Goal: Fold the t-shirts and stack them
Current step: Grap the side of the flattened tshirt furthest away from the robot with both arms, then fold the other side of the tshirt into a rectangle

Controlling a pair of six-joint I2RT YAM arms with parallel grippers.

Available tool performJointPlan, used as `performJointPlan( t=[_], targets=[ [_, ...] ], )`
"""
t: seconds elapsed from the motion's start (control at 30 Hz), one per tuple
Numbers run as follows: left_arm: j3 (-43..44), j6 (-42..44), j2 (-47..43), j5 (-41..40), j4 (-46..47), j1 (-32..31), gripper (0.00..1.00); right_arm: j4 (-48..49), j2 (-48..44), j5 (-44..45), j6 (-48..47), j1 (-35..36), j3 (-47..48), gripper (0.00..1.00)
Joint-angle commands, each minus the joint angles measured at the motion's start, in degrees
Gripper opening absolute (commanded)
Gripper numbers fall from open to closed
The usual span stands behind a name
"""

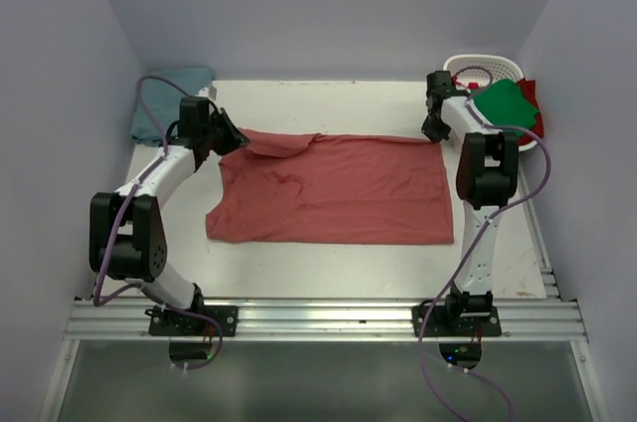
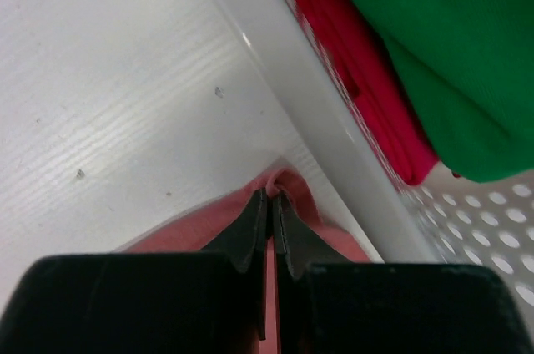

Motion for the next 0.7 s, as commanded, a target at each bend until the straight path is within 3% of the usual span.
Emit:
performJointPlan(
  t=[0.0,0.17,0.67],
  targets=[
    [-0.1,1.4,-4.3,1.6,1.9,0.5,0.0,4.4,-8.9,0.7,-0.1,-0.3,-4.4,0.0],
    [0.4,1.9,-6.9,1.1,-0.2,0.5,0.0,7.2,-17.3,0.0,-0.4,-0.2,-11.4,0.0],
    [-4.4,5.0,-17.4,1.9,-11.9,0.6,0.0,6.6,-30.8,-2.2,-0.2,0.6,-28.6,0.0]
  ],
)
